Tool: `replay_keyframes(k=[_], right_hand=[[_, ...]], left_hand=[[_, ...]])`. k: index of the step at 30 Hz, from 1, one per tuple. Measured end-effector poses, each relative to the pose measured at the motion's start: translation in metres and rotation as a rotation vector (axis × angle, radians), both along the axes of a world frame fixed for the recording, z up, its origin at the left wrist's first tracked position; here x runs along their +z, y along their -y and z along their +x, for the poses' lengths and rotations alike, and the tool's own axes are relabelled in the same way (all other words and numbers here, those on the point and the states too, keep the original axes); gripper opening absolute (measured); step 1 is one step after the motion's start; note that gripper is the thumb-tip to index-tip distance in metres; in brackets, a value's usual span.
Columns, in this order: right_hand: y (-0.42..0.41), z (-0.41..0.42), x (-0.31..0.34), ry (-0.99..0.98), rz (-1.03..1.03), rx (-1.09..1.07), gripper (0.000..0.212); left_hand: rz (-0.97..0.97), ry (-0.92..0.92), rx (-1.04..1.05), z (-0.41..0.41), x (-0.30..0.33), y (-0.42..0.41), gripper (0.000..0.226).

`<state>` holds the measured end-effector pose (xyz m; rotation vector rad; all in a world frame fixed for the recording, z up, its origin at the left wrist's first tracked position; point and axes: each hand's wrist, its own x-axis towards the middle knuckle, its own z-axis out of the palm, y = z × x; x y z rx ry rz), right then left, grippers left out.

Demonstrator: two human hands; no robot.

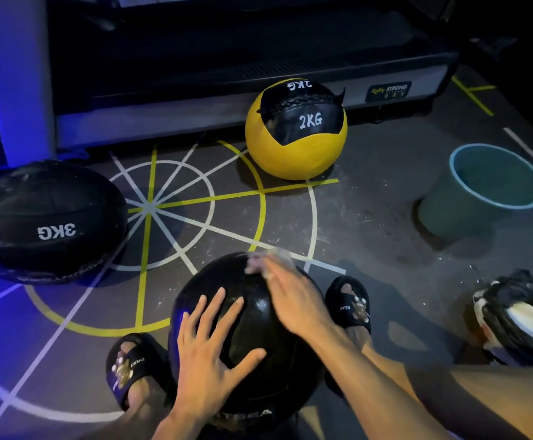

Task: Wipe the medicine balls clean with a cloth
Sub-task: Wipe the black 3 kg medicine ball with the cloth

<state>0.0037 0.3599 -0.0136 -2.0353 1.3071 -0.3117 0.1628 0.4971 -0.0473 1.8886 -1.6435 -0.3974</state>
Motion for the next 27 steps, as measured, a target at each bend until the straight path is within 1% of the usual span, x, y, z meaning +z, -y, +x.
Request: replay_keyframes(k=[2, 3, 4, 5, 7, 8, 9, 10, 12, 14, 15, 17, 18, 19, 20, 21, 23, 24, 25, 26, 27], right_hand=[[0.014, -0.022, -0.005, -0.025, 0.174, -0.242, 0.038], [0.017, -0.028, -0.005, -0.032, 0.251, -0.329, 0.038], [0.015, -0.027, -0.002, -0.023, 0.255, -0.357, 0.039], [0.011, -0.022, 0.003, 0.008, 0.202, -0.338, 0.038], [-0.004, -0.006, 0.016, 0.144, 0.081, -0.216, 0.036], [-0.009, 0.0, 0.019, 0.217, 0.088, -0.128, 0.035], [-0.009, 0.002, 0.022, 0.276, 0.141, -0.06, 0.037], [-0.003, 0.001, 0.023, 0.331, 0.172, -0.073, 0.038], [0.019, -0.009, 0.025, 0.42, 0.1, -0.298, 0.039], [0.037, -0.026, 0.034, 0.488, 0.049, -0.542, 0.034], [0.04, -0.032, 0.038, 0.511, 0.042, -0.609, 0.032], [0.03, -0.032, 0.048, 0.566, 0.066, -0.602, 0.03], [0.019, -0.027, 0.053, 0.583, 0.076, -0.542, 0.031], [0.004, -0.021, 0.057, 0.584, 0.055, -0.438, 0.032], [-0.012, -0.015, 0.059, 0.545, -0.014, -0.291, 0.032], [-0.027, -0.008, 0.057, 0.47, -0.094, -0.095, 0.032], [-0.046, -0.003, 0.034, 0.209, -0.275, 0.392, 0.034], [-0.047, -0.005, 0.019, 0.088, -0.352, 0.553, 0.039], [-0.043, -0.01, 0.007, 0.028, -0.421, 0.623, 0.045], [-0.034, -0.015, -0.001, 0.031, -0.443, 0.616, 0.049], [-0.025, -0.017, -0.004, 0.049, -0.421, 0.57, 0.052]], left_hand=[[0.021, -0.012, 0.0, -0.002, 0.002, 0.001, 0.081], [0.025, -0.013, -0.002, -0.003, 0.003, 0.002, 0.081], [0.025, -0.009, -0.002, -0.005, 0.003, 0.002, 0.081], [0.023, -0.006, -0.002, -0.005, 0.003, 0.002, 0.081], [0.025, -0.009, -0.005, -0.002, 0.003, 0.001, 0.081], [0.035, -0.015, -0.01, 0.001, 0.003, 0.0, 0.082], [0.047, -0.022, -0.015, 0.004, 0.004, -0.001, 0.082], [0.058, -0.034, -0.017, 0.007, 0.005, -0.002, 0.082], [0.07, -0.072, -0.023, 0.009, 0.009, -0.003, 0.084], [0.075, -0.118, -0.024, 0.009, 0.014, -0.004, 0.086], [0.075, -0.157, -0.015, 0.009, 0.016, -0.005, 0.086], [0.074, -0.25, 0.015, 0.009, 0.018, -0.008, 0.088], [0.065, -0.285, 0.03, 0.009, 0.017, -0.008, 0.09], [0.055, -0.304, 0.04, 0.009, 0.016, -0.008, 0.091], [0.044, -0.306, 0.041, 0.01, 0.017, -0.008, 0.09], [0.03, -0.296, 0.029, 0.01, 0.017, -0.008, 0.087], [0.0, -0.275, -0.022, 0.01, 0.021, -0.008, 0.083], [-0.008, -0.273, -0.046, 0.011, 0.023, -0.007, 0.082], [-0.006, -0.271, -0.065, 0.012, 0.024, -0.007, 0.082], [0.002, -0.265, -0.076, 0.012, 0.023, -0.006, 0.082], [0.009, -0.253, -0.075, 0.012, 0.022, -0.006, 0.083]])
